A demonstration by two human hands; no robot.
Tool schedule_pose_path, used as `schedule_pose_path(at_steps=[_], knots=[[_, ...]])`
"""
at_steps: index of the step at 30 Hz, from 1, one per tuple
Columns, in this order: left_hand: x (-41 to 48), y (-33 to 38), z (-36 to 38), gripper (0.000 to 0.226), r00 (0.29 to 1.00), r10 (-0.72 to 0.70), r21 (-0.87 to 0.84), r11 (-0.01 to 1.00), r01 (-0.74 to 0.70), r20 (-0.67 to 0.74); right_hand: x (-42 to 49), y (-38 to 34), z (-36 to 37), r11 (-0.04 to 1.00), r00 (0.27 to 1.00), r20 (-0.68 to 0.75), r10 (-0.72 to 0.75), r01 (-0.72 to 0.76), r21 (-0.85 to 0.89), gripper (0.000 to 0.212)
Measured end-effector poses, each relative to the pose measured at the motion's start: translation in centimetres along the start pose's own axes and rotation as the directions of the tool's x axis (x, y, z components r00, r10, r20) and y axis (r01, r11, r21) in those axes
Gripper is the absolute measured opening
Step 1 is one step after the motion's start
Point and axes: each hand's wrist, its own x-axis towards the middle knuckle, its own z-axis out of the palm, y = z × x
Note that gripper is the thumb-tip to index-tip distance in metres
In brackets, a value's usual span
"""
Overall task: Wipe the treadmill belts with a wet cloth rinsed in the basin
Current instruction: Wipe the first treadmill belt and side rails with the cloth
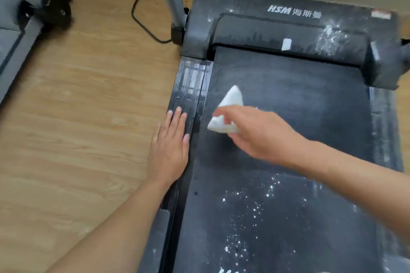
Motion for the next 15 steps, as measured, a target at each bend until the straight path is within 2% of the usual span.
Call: schedule_pose_path(at_steps=[2,3,8,10,11,13,15], knots=[[0.1,0.0,-0.1,0.056,1.0,-0.009,-0.008,1.0,0.009,0.005,-3.1,-1.7,0.6,0.989,0.956,0.282,-0.08,0.112,-0.097,0.045],[0.2,0.1,-0.2,0.055,1.0,-0.015,-0.018,1.0,0.015,0.014,-4.7,-2.3,0.3,0.98,0.92,0.378,-0.106,0.16,-0.114,0.041],[0.3,0.2,0.0,0.058,0.998,-0.028,0.01,1.0,0.028,0.052,-9.6,-2.8,-4.6,0.969,0.79,0.613,0.024,0.133,-0.209,0.026],[0.4,0.2,0.0,0.059,0.997,-0.043,0.014,0.999,0.042,0.067,-9.8,-2.6,-5.1,0.966,0.772,0.632,0.071,0.105,-0.237,0.028],[0.4,0.3,-0.1,0.06,0.996,-0.044,0.012,0.999,0.044,0.071,-9.6,-2.5,-4.6,0.966,0.788,0.611,0.076,0.095,-0.242,0.028],[0.4,0.5,-0.3,0.06,0.996,-0.039,0.015,0.999,0.038,0.078,-8.5,-2.4,-2.2,0.974,0.872,0.488,0.049,0.066,-0.215,0.032],[0.5,0.5,-0.4,0.06,0.996,-0.033,0.023,0.999,0.031,0.087,-6.5,-3.0,1.8,0.994,0.941,0.32,0.106,-0.098,-0.042,0.046]])
